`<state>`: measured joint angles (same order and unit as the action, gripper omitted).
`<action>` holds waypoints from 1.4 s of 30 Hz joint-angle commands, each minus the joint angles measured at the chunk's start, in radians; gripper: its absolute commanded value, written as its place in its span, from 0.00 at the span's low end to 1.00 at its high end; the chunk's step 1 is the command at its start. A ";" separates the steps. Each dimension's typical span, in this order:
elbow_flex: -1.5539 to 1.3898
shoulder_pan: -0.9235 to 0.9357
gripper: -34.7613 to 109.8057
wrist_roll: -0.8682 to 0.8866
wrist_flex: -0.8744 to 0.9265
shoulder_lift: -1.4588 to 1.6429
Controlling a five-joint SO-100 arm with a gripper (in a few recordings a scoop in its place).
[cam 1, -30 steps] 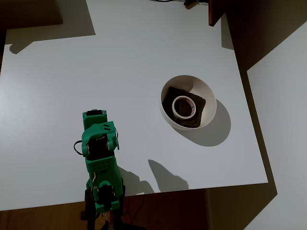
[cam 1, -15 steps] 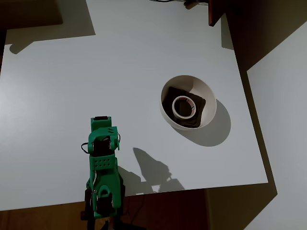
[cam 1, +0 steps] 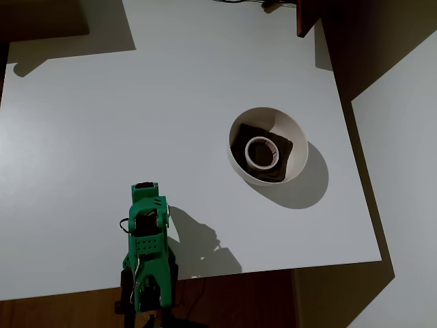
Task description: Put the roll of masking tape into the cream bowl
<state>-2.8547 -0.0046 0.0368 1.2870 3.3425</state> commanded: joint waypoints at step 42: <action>-0.058 0.018 0.18 -0.023 0.098 0.046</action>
<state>-2.9268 0.0031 0.0031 1.3760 3.3855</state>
